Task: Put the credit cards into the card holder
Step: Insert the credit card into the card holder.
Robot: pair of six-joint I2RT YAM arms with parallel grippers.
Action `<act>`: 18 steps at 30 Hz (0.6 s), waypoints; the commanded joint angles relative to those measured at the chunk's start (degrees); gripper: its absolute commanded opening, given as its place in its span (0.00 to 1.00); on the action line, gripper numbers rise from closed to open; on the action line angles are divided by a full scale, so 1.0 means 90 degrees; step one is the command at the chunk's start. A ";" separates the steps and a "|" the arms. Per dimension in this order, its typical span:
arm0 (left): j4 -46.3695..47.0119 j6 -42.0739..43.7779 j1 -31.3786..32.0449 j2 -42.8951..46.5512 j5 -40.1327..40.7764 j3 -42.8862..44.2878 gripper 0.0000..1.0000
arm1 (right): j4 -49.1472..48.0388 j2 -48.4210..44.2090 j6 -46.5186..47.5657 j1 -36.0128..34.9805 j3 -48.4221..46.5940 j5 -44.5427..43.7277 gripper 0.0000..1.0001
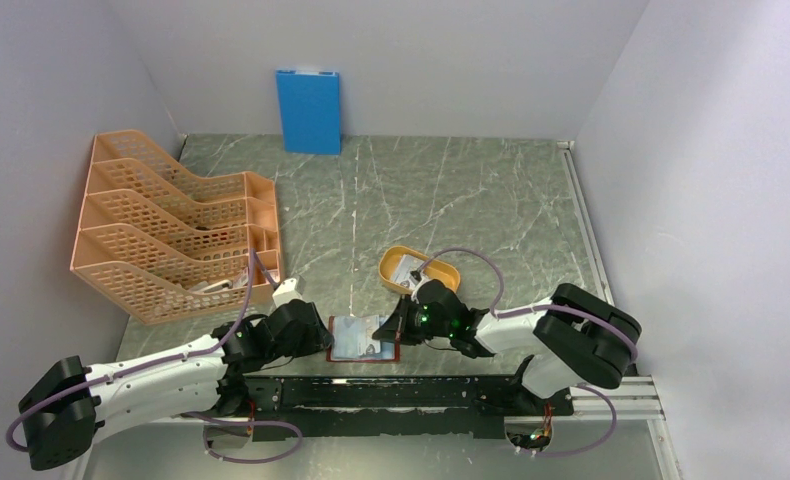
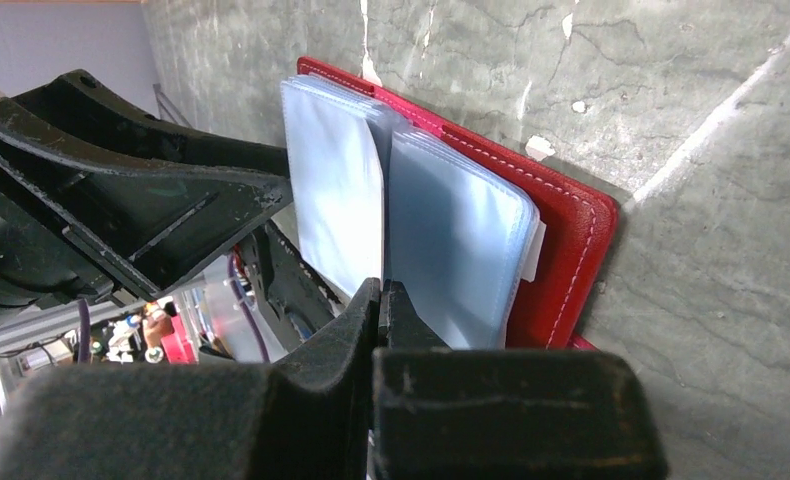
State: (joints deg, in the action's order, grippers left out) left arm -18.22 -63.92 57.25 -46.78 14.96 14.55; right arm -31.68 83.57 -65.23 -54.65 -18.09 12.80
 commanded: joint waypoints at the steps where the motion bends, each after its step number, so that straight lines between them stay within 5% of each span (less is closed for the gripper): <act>1: -0.0437 0.0012 -0.0018 -0.0070 -0.0178 -0.0214 0.44 | -0.0004 0.0247 0.0051 -0.0019 0.0115 -0.0199 0.00; 18: -0.0446 -0.0006 -0.0020 -0.0057 -0.0187 -0.0256 0.43 | -0.0460 0.0295 -0.0196 -0.0150 0.0308 -0.0421 0.00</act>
State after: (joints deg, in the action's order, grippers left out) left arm -18.22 -63.92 57.21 -46.81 14.96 14.48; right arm -36.88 86.19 -67.07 -55.75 -16.82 11.94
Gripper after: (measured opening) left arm 0.436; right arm 0.009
